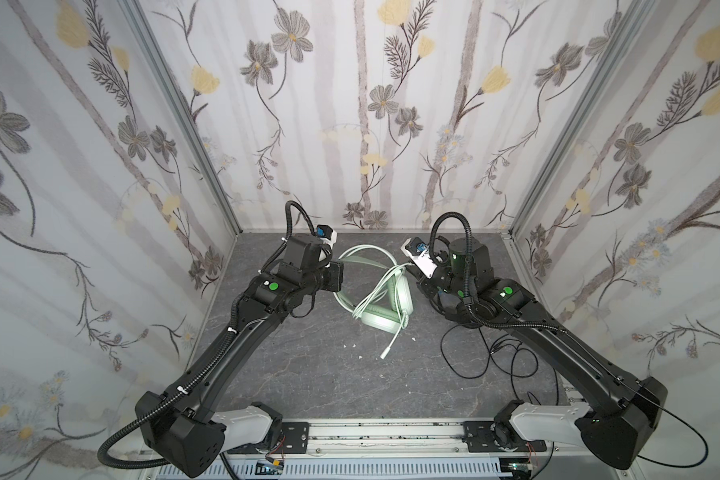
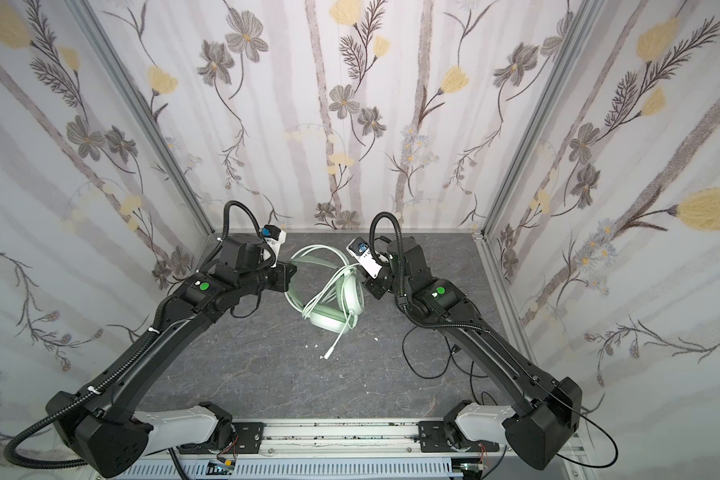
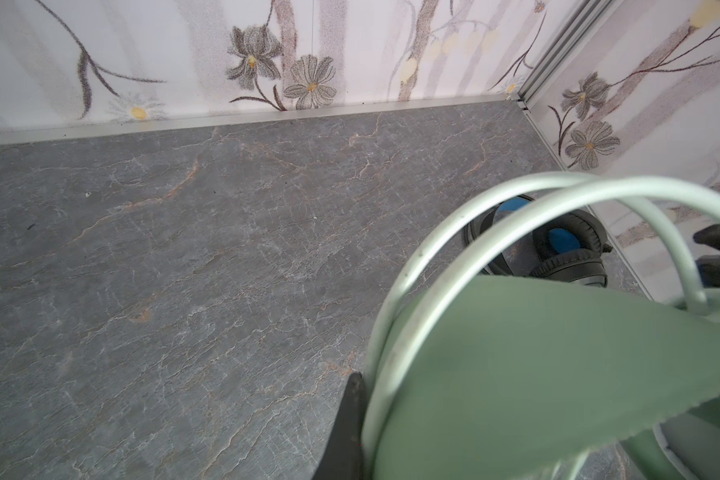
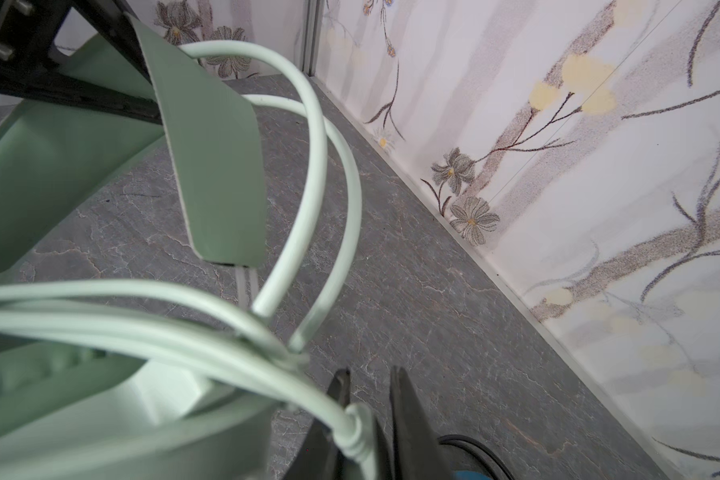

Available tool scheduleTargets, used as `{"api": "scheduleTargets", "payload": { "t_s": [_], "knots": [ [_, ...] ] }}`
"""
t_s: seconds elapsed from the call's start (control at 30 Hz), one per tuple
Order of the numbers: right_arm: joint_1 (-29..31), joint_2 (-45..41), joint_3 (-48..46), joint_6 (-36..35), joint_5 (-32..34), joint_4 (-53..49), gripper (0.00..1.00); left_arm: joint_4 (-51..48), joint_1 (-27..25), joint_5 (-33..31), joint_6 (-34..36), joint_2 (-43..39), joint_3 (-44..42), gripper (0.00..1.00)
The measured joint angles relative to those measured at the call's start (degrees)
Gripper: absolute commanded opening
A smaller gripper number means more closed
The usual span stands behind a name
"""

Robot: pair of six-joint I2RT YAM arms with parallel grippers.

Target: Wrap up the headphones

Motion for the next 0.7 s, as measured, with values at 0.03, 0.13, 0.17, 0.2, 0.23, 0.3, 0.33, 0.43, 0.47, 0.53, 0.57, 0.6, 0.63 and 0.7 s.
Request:
{"api": "scheduleTargets", "payload": {
  "t_s": [0.03, 0.13, 0.17, 0.2, 0.23, 0.3, 0.33, 0.43, 0.47, 0.53, 0.57, 0.6, 0.63, 0.7],
  "knots": [
    [-0.1, -0.2, -0.6, 0.6, 0.0, 0.7, 0.26, -0.5, 0.0, -0.3, 0.0, 0.0, 0.1, 0.0],
    [-0.5, -0.9, -2.6, 1.6, 0.1, 2.4, 0.34, -2.1, 0.0, -1.2, 0.2, 0.0, 0.7, 0.0],
    [-0.6, -1.1, -3.3, 1.9, 0.3, 2.9, 0.37, -2.6, 0.0, -1.5, 0.3, 0.0, 0.9, 0.0],
    [-0.7, -1.2, -4.1, 2.0, 0.6, 3.6, 0.4, -3.5, 0.0, -1.8, 0.3, 0.0, 1.3, 0.0],
    [-0.9, -1.4, -5.0, 2.5, 0.6, 4.3, 0.43, -4.1, 0.0, -2.2, 0.3, 0.0, 1.6, 0.0],
    [-1.3, -2.0, -6.9, 3.0, 0.5, 5.0, 0.48, -5.0, 0.0, -3.1, 0.3, 0.5, 2.2, 0.0],
    [-1.5, -2.2, -8.0, 3.5, 0.4, 5.7, 0.5, -5.2, 0.1, -3.3, 0.2, 0.9, 2.4, 0.0],
    [-2.4, -2.8, -10.3, 4.3, 0.2, 6.7, 0.54, -6.6, 0.2, -4.4, -0.3, 1.8, 2.4, 0.0],
    [-2.8, -2.9, -10.8, 4.5, 0.2, 6.8, 0.56, -7.1, 0.2, -4.7, -0.4, 2.1, 2.5, 0.0],
    [-3.4, -3.4, -11.7, 5.0, 0.2, 7.0, 0.58, -7.9, 0.5, -5.2, -1.2, 2.9, 2.5, 0.0],
    [-3.7, -3.6, -12.0, 5.0, 0.3, 7.0, 0.59, -8.2, 0.7, -5.4, -1.5, 3.4, 2.5, 0.0],
    [-4.0, -4.0, -12.4, 5.2, 0.4, 7.1, 0.6, -8.4, 0.9, -5.9, -1.9, 4.0, 2.6, 0.0],
    [-4.3, -4.4, -12.7, 5.5, 0.6, 7.3, 0.61, -8.7, 1.2, -6.5, -2.5, 4.5, 2.6, 0.0],
    [-4.6, -5.2, -13.1, 5.7, 1.2, 7.3, 0.62, -9.2, 1.9, -7.4, -3.4, 5.6, 2.6, 0.0]
  ]
}}
